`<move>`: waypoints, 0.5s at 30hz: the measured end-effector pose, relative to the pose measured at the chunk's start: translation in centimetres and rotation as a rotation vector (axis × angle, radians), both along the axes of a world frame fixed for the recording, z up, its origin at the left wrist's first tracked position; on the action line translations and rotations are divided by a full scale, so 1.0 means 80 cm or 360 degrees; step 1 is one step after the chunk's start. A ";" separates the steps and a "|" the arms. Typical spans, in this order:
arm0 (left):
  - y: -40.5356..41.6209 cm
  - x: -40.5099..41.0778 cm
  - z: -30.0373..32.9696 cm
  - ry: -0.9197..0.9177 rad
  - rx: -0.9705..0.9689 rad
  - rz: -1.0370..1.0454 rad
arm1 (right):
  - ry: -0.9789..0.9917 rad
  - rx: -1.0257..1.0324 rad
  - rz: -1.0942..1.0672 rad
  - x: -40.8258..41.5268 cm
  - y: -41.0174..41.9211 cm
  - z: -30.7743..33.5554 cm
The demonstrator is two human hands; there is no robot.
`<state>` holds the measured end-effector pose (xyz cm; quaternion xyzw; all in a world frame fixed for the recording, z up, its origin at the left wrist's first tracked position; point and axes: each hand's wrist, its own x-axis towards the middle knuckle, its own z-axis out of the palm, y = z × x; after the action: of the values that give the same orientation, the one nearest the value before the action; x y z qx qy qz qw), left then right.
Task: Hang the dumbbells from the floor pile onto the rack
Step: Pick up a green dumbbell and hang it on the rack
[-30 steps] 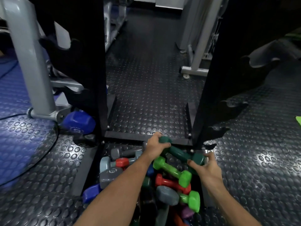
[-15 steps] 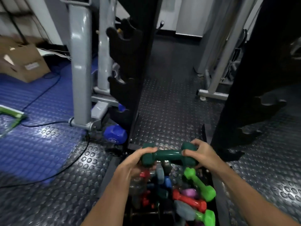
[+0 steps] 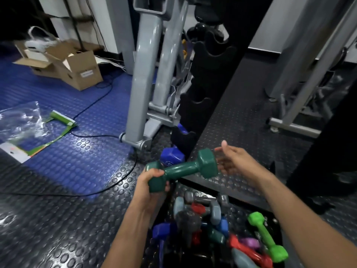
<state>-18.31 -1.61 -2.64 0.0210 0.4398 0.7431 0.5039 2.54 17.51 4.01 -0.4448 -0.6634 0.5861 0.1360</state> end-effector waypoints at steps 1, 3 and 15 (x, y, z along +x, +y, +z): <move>-0.003 -0.005 0.008 0.0003 0.0047 0.0053 | 0.0014 0.0031 -0.0061 -0.010 0.002 0.004; -0.010 -0.018 0.021 0.0034 0.0126 0.0170 | 0.0057 0.0050 -0.0134 -0.026 0.008 0.007; -0.011 -0.069 0.084 -0.0008 0.0288 0.0827 | 0.0292 -0.0092 -0.0131 -0.090 -0.005 0.033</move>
<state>-23.86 -2.52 4.10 -0.0493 0.3611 0.8837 0.2936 -4.68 17.11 6.69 -0.4198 -0.6122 0.6371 0.2074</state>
